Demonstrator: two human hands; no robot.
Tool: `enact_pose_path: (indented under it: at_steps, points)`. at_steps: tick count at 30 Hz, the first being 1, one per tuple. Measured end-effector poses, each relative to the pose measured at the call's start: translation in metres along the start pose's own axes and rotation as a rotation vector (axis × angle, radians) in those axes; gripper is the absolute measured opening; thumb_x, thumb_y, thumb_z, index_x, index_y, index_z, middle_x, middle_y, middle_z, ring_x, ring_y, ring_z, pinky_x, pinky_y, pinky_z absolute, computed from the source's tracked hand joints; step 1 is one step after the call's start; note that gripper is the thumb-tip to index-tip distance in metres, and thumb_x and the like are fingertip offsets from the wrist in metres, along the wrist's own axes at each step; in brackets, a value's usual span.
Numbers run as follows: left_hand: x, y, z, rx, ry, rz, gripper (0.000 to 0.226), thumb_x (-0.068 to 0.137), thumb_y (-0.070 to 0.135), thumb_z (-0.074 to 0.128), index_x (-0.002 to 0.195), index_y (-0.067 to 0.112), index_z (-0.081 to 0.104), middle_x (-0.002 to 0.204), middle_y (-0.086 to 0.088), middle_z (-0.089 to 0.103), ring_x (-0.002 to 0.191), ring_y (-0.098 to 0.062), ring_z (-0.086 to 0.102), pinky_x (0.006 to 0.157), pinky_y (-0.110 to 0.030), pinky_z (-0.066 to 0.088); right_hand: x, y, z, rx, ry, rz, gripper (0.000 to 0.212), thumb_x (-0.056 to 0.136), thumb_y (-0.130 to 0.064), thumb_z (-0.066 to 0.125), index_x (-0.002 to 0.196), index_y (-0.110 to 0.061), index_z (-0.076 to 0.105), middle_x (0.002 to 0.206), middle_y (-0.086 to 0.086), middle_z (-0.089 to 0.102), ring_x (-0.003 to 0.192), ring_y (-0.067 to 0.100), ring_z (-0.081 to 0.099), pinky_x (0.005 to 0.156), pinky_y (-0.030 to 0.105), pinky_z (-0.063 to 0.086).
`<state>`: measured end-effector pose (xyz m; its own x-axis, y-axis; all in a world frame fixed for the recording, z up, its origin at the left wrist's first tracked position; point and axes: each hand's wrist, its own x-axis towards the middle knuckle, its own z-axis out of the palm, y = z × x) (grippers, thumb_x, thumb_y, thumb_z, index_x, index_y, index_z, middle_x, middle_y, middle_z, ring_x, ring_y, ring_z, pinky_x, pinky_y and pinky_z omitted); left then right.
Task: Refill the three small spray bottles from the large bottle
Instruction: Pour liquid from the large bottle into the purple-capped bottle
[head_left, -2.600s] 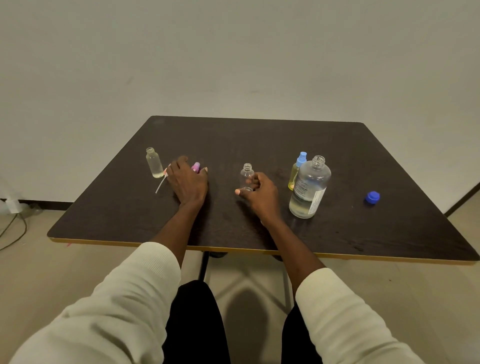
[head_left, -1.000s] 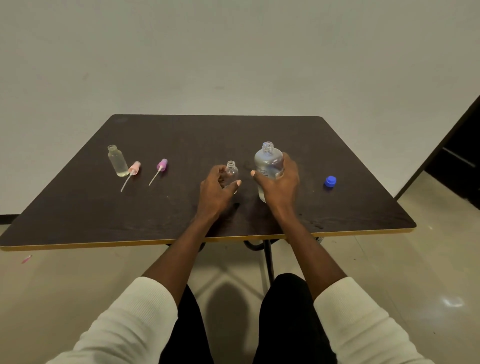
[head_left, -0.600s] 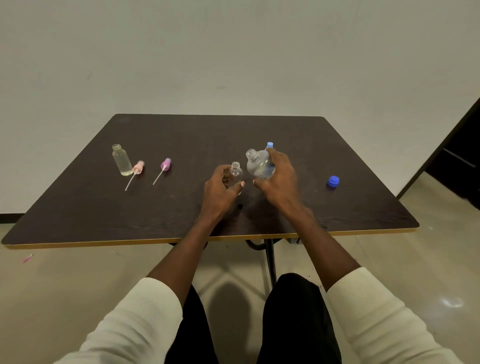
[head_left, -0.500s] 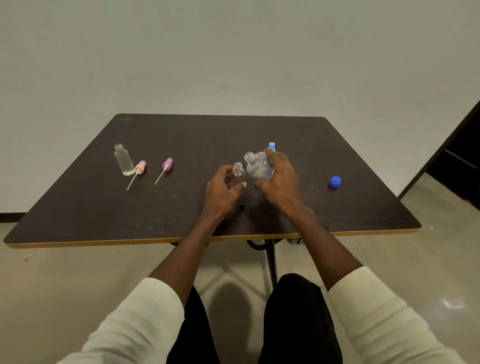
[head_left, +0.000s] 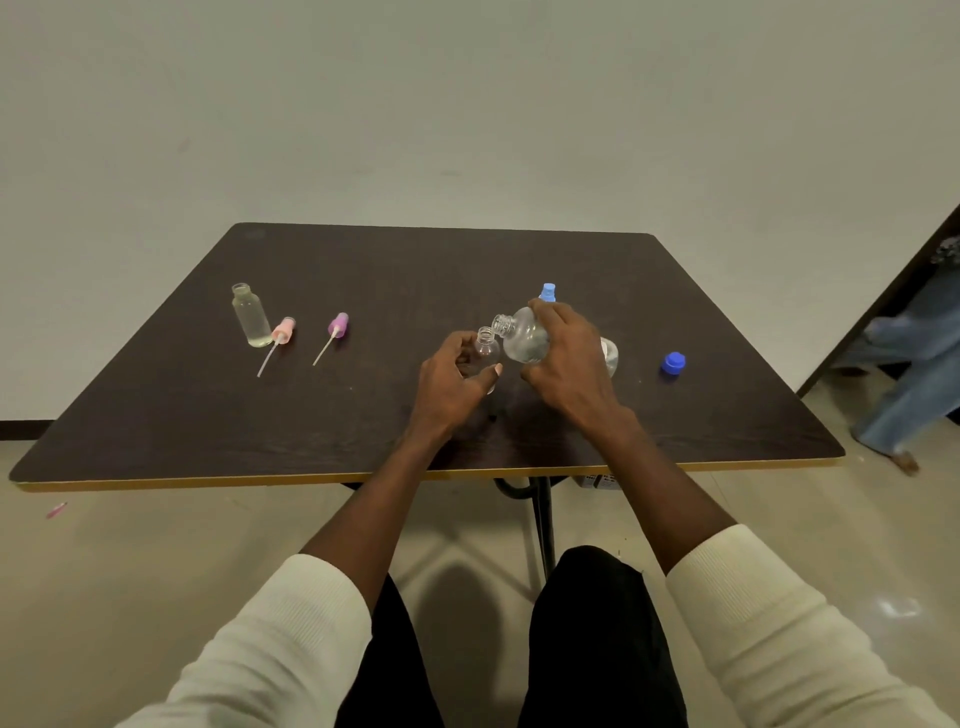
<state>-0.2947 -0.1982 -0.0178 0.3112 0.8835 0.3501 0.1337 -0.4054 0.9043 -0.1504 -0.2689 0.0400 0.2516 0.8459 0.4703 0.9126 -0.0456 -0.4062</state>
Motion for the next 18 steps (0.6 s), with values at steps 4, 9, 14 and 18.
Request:
enact_pose_path:
  at_steps: [4,9,14,18]
  points:
    - [0.0,-0.0003,0.0001,-0.002,-0.005,0.004,0.032,0.083,0.016,0.077,0.112,0.019,0.065,0.102,0.006,0.072,0.094,-0.007,0.068,0.085,-0.032,0.058,0.0013,0.0011,-0.0014,-0.02,0.0,-0.011,0.076,0.069,-0.011,0.078,0.139,-0.011,0.047,0.135,0.007,0.053,0.124,0.027,0.048,0.107,0.039,0.035]
    - [-0.0005,0.0014,-0.0004,-0.006,-0.012,0.008,0.034,0.083,0.016,0.077,0.114,0.021,0.064,0.103,0.008,0.072,0.094,-0.006,0.068,0.085,-0.032,0.059,0.0027,0.0014,-0.0035,-0.012,-0.015,-0.029,0.074,0.07,-0.012,0.078,0.137,-0.012,0.047,0.134,0.007,0.053,0.123,0.028,0.048,0.106,0.041,0.035]
    - [-0.0018,0.003,0.0,-0.015,-0.004,0.006,0.035,0.083,0.014,0.077,0.113,0.024,0.064,0.103,0.009,0.072,0.094,-0.006,0.068,0.085,-0.032,0.058,0.0045,0.0018,-0.0019,-0.032,-0.004,-0.051,0.071,0.068,-0.011,0.077,0.134,-0.014,0.05,0.131,0.005,0.055,0.12,0.028,0.049,0.104,0.04,0.036]
    - [-0.0012,0.0013,0.0005,-0.013,-0.005,-0.005,0.035,0.082,0.015,0.077,0.114,0.023,0.065,0.102,0.007,0.072,0.093,-0.008,0.069,0.085,-0.036,0.059,0.0057,0.0015,-0.0042,-0.054,0.017,-0.083,0.07,0.067,-0.01,0.077,0.132,-0.013,0.052,0.13,0.006,0.056,0.119,0.028,0.049,0.103,0.038,0.035]
